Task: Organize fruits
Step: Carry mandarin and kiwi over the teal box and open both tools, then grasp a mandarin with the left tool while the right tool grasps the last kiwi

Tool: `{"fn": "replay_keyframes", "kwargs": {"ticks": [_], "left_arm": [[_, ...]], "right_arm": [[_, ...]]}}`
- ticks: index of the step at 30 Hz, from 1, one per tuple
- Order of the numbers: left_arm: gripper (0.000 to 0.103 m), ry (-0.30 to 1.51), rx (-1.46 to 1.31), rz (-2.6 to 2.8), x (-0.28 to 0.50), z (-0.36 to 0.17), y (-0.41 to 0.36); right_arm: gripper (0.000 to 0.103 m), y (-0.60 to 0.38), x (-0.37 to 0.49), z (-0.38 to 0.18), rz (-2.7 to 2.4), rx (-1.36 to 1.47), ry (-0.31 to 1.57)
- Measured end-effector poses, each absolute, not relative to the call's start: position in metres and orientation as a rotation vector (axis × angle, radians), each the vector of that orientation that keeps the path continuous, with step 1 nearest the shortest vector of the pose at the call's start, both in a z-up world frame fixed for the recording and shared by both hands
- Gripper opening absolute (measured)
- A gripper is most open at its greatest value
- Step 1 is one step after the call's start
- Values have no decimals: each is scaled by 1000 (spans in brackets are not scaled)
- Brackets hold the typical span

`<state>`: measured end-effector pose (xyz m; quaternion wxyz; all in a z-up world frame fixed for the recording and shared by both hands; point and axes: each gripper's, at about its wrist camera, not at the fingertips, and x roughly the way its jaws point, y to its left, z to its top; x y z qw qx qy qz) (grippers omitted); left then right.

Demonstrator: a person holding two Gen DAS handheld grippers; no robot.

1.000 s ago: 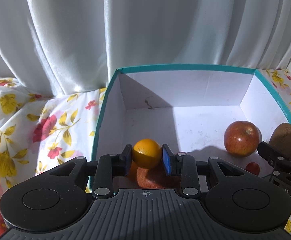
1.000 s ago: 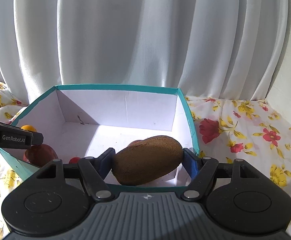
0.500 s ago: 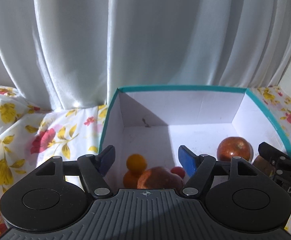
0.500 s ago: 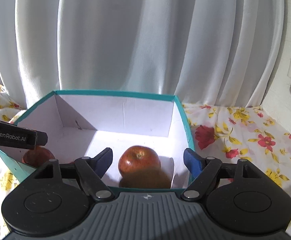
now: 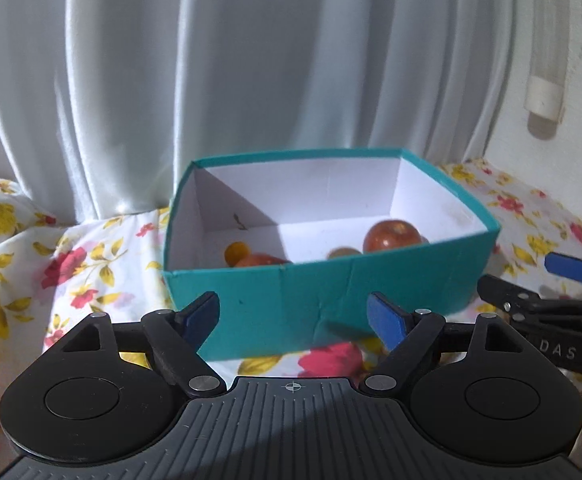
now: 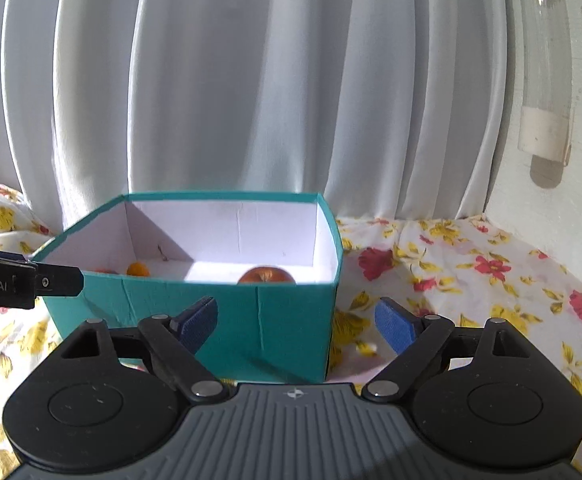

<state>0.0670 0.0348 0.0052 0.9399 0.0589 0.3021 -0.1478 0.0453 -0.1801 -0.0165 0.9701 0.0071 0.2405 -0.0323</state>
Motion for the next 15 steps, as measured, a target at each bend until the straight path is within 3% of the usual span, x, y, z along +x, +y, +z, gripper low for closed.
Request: {"fn": "replay_keyframes", "kwargs": {"ticks": [15], "left_arm": [[83, 668, 233, -483, 36, -32, -2]], "right_arm": [[87, -181, 32, -30, -108, 51, 518]]}}
